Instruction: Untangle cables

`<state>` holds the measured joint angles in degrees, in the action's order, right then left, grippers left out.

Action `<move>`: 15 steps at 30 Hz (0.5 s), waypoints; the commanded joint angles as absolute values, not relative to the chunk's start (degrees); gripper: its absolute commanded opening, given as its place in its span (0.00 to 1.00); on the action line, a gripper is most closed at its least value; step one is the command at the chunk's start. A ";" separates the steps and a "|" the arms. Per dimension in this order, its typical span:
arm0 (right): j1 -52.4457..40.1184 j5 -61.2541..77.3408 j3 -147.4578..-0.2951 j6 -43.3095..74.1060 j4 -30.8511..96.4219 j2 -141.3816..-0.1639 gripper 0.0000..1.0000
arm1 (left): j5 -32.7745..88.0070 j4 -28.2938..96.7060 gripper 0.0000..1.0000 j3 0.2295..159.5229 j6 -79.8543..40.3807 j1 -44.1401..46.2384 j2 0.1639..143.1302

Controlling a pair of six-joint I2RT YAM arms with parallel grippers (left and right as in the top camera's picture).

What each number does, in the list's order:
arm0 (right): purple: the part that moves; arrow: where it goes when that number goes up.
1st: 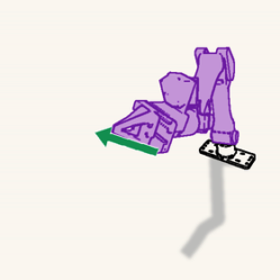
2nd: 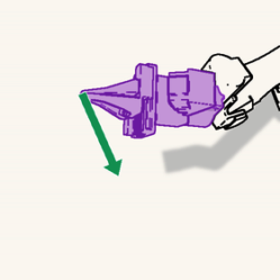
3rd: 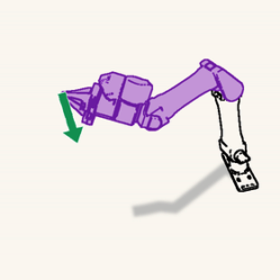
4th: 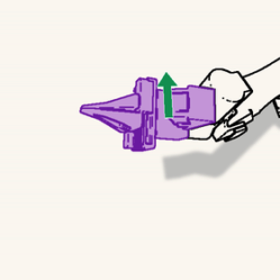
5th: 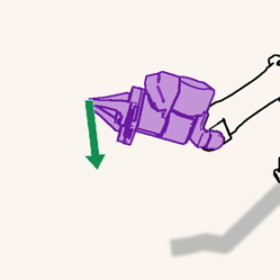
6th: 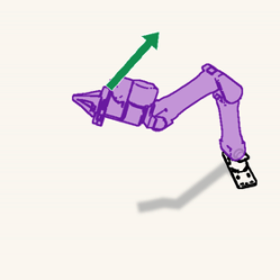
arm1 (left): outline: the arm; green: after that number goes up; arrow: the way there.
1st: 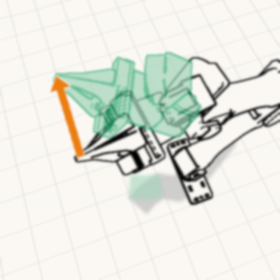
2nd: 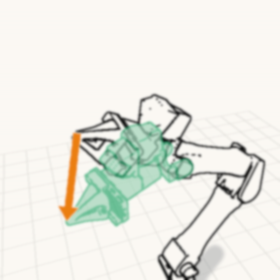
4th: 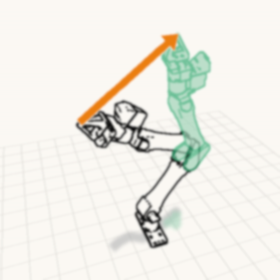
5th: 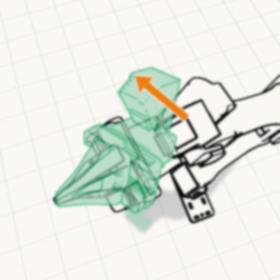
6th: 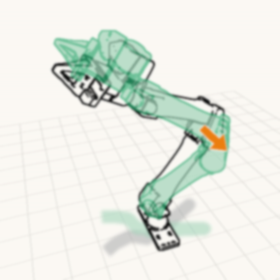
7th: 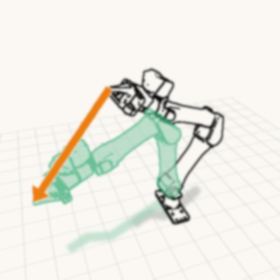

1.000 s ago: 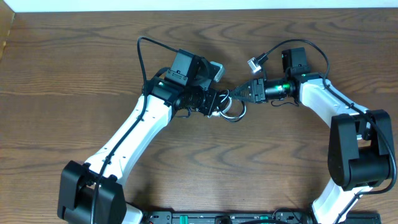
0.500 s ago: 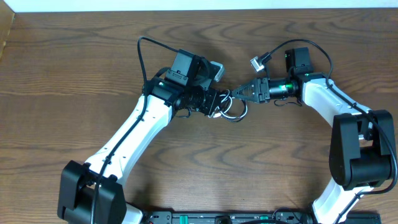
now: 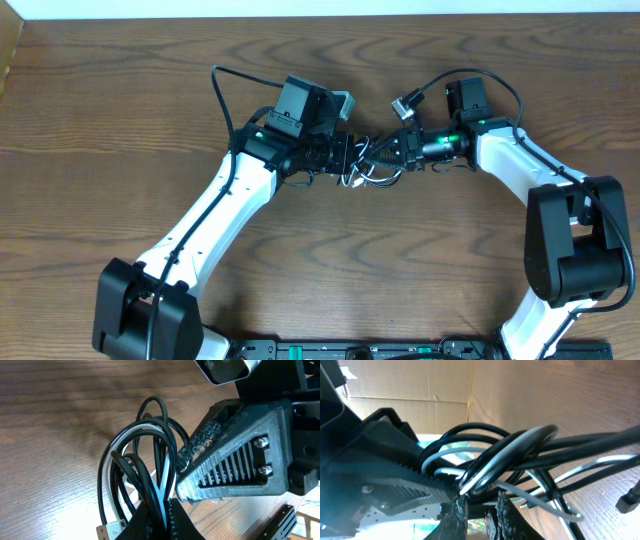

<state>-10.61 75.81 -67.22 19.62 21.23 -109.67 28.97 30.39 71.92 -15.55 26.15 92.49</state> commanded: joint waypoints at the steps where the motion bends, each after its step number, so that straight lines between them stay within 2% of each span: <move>1: -10.98 74.89 -67.42 23.55 19.66 -109.08 0.17 | 28.91 30.13 0.07 72.42 -17.76 26.06 91.77; 15: -12.10 74.91 -67.42 32.49 12.75 -109.08 0.23 | 29.10 31.11 0.08 72.42 -17.72 26.06 91.77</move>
